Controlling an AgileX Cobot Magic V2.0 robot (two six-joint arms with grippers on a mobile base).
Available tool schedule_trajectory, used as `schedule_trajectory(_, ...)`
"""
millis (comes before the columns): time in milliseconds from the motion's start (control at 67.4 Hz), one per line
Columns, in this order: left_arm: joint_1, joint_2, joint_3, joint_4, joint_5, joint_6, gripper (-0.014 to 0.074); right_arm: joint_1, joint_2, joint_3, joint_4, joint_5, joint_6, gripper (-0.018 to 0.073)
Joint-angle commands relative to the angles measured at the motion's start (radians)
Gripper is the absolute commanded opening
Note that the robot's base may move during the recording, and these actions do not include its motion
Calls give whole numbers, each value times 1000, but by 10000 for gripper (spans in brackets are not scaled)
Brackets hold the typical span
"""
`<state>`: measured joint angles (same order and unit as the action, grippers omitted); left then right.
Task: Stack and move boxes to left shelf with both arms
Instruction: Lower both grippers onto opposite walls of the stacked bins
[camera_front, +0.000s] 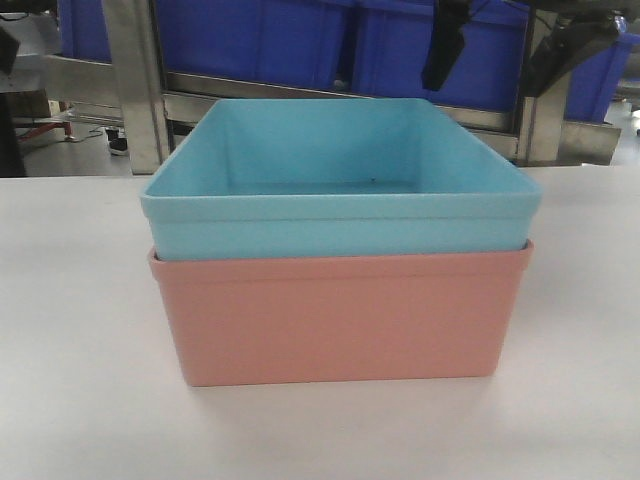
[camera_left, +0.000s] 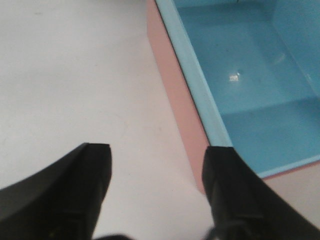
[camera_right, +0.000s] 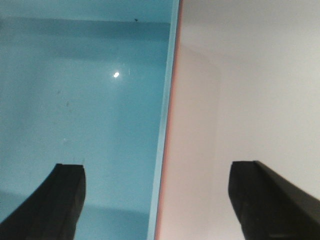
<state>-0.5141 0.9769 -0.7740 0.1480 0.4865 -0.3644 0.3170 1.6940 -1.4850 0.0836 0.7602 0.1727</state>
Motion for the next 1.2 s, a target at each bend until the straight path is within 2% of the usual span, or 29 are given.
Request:
schedule_trajectory(0,-6,29,-76,-1,-68,-46,428,-3,-55,-32,-12,-7,-31,612)
schedule_trajectory(104,-6,118,-174,-1,-24,-46,465,-3,-53,-32,-12,-2,-56,612)
schedule_trajectory(520,-6,575,-656,-1,201,-46,465,-3,-45,-32,22,-42,-65,612)
schedule_trajectory(653,-6,689,-763,-1,249,-47,465,-3,-29,-32,31,-61,-65,612)
schedule_trajectory(846,-6,808,-839,-1,274,-47,461,-3,25,-32,33,-78,-65,612)
schedule_trajectory(1188,-6,924,-841,-1,260,-47,461,-2,141,-32,59,-104,-65,612)
